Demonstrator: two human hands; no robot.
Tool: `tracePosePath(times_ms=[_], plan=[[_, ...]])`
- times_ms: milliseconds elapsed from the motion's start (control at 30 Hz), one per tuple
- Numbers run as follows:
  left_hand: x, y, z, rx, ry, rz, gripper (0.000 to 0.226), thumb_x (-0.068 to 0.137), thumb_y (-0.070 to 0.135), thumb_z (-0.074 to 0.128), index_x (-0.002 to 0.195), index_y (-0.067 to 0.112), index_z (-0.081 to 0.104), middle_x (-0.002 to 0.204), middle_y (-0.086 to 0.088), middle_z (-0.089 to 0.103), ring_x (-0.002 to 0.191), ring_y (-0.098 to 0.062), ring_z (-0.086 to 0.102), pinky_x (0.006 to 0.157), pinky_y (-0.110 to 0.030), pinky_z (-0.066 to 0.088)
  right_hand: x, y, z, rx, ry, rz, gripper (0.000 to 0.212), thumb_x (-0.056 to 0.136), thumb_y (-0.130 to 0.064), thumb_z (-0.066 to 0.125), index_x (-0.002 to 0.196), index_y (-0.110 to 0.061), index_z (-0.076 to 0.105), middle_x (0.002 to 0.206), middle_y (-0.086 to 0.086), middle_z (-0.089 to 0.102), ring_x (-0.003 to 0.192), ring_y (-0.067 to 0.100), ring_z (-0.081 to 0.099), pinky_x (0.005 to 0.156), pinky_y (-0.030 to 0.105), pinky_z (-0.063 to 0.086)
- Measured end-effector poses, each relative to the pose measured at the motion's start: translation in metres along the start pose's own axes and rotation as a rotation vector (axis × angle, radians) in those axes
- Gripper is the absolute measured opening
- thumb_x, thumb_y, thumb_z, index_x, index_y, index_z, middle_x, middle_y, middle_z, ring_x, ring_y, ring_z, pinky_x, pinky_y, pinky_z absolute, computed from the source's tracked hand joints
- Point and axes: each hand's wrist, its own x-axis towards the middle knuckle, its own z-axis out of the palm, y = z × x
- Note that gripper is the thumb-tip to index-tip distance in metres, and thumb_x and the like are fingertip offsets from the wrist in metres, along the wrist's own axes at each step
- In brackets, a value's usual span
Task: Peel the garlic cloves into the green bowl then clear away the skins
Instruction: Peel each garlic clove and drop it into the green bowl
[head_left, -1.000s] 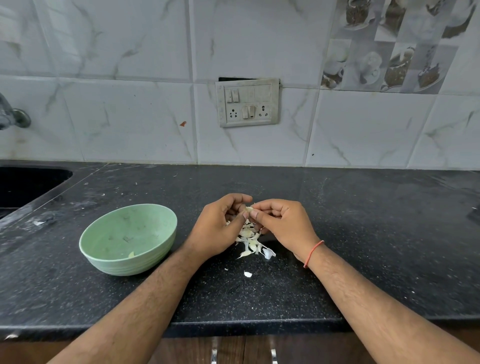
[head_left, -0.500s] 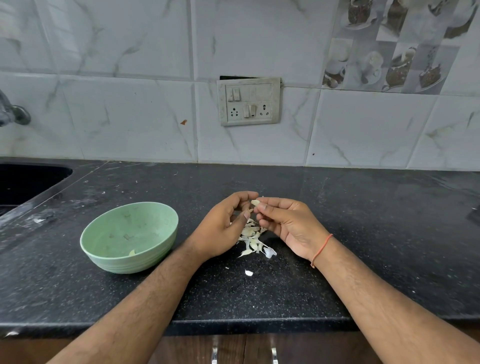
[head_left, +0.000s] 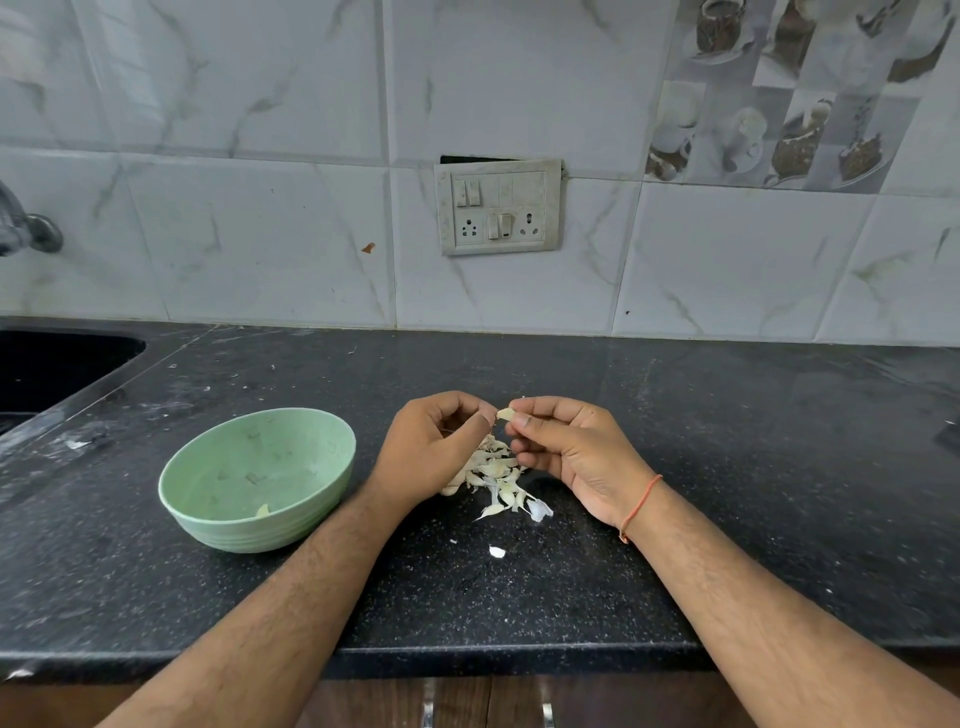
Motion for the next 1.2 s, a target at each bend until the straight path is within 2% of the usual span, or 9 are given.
tracePosePath(times_ms=[133, 300, 467, 633, 700, 833, 900, 1067, 1200], plan=[[0.0001, -0.0005, 0.0014, -0.054, -0.049, -0.027, 0.012, 0.103, 0.021, 0.071, 0.099, 0.014, 0.080, 0.059, 0.018, 0.062, 0.048, 0.004, 0.049, 0.050, -0.013, 0.040, 0.0001, -0.0001, -0.0001, -0.008, -0.004, 0.001, 0.022, 0.094, -0.001, 0.074, 0.116, 0.001, 0.077, 0.098, 0.021, 0.078, 0.081, 0.021, 0.072, 0.071, 0.027, 0.064], [-0.0007, -0.0004, 0.0018, -0.076, -0.106, -0.043, 0.013, 0.104, 0.018, 0.068, 0.099, 0.011, 0.078, 0.059, 0.015, 0.062, 0.044, 0.002, 0.045, 0.047, -0.012, 0.037, -0.0003, 0.0009, 0.0014, -0.007, -0.012, -0.032, 0.021, 0.093, 0.000, 0.073, 0.114, 0.002, 0.077, 0.099, 0.023, 0.078, 0.082, 0.020, 0.073, 0.075, 0.028, 0.064], [-0.0009, 0.0012, 0.0007, -0.083, -0.090, -0.041, 0.014, 0.103, 0.021, 0.069, 0.094, 0.017, 0.079, 0.073, -0.005, 0.069, 0.059, -0.004, 0.051, 0.057, -0.017, 0.041, 0.0009, 0.0015, 0.0013, -0.018, 0.005, -0.067, 0.021, 0.093, 0.001, 0.074, 0.114, 0.001, 0.077, 0.102, 0.025, 0.078, 0.084, 0.022, 0.074, 0.076, 0.029, 0.065], [-0.0013, 0.0020, 0.0010, -0.107, -0.124, -0.052, 0.014, 0.105, 0.020, 0.067, 0.098, 0.011, 0.075, 0.069, 0.004, 0.063, 0.048, 0.001, 0.044, 0.048, -0.012, 0.037, 0.0005, 0.0019, 0.0013, -0.047, 0.002, -0.079, 0.021, 0.092, -0.001, 0.075, 0.114, 0.000, 0.078, 0.102, 0.023, 0.079, 0.086, 0.022, 0.075, 0.077, 0.030, 0.065], [-0.0017, 0.0022, 0.0006, -0.096, -0.140, -0.014, 0.012, 0.106, 0.023, 0.066, 0.099, 0.014, 0.073, 0.074, -0.006, 0.066, 0.054, -0.002, 0.049, 0.051, -0.018, 0.042, -0.0003, 0.0020, 0.0017, -0.038, -0.005, -0.069, 0.021, 0.092, -0.001, 0.075, 0.113, -0.001, 0.079, 0.101, 0.023, 0.079, 0.085, 0.021, 0.075, 0.077, 0.029, 0.065], [-0.0023, 0.0019, 0.0005, -0.056, -0.161, 0.048, 0.019, 0.100, 0.039, 0.064, 0.101, 0.021, 0.070, 0.092, -0.023, 0.070, 0.077, -0.023, 0.057, 0.070, -0.055, 0.053, -0.0021, 0.0005, 0.0029, 0.031, -0.030, -0.021, 0.020, 0.091, 0.001, 0.074, 0.110, 0.000, 0.080, 0.101, 0.025, 0.077, 0.082, 0.021, 0.074, 0.074, 0.027, 0.064], [-0.0024, 0.0023, 0.0011, -0.060, -0.164, 0.066, 0.024, 0.099, 0.042, 0.063, 0.103, 0.020, 0.069, 0.092, -0.025, 0.068, 0.078, -0.025, 0.057, 0.072, -0.059, 0.053, -0.0025, -0.0002, 0.0035, 0.065, -0.041, 0.008, 0.021, 0.089, -0.001, 0.075, 0.109, 0.000, 0.080, 0.101, 0.025, 0.077, 0.081, 0.020, 0.074, 0.072, 0.026, 0.064], [-0.0020, 0.0023, 0.0021, -0.034, -0.166, 0.089, 0.014, 0.099, 0.031, 0.063, 0.099, 0.018, 0.068, 0.084, -0.027, 0.064, 0.064, -0.019, 0.047, 0.059, -0.036, 0.041, -0.0027, -0.0010, 0.0033, 0.075, -0.073, 0.056, 0.025, 0.085, -0.005, 0.078, 0.109, -0.001, 0.081, 0.099, 0.021, 0.077, 0.079, 0.019, 0.074, 0.070, 0.025, 0.064], [-0.0015, -0.0001, 0.0025, 0.023, -0.152, 0.108, 0.009, 0.102, 0.022, 0.064, 0.094, 0.021, 0.068, 0.079, -0.021, 0.064, 0.059, -0.012, 0.045, 0.055, -0.030, 0.040, -0.0026, -0.0012, 0.0015, 0.065, -0.101, 0.059, 0.024, 0.088, -0.005, 0.077, 0.111, -0.002, 0.081, 0.097, 0.019, 0.077, 0.079, 0.019, 0.073, 0.069, 0.025, 0.063]])
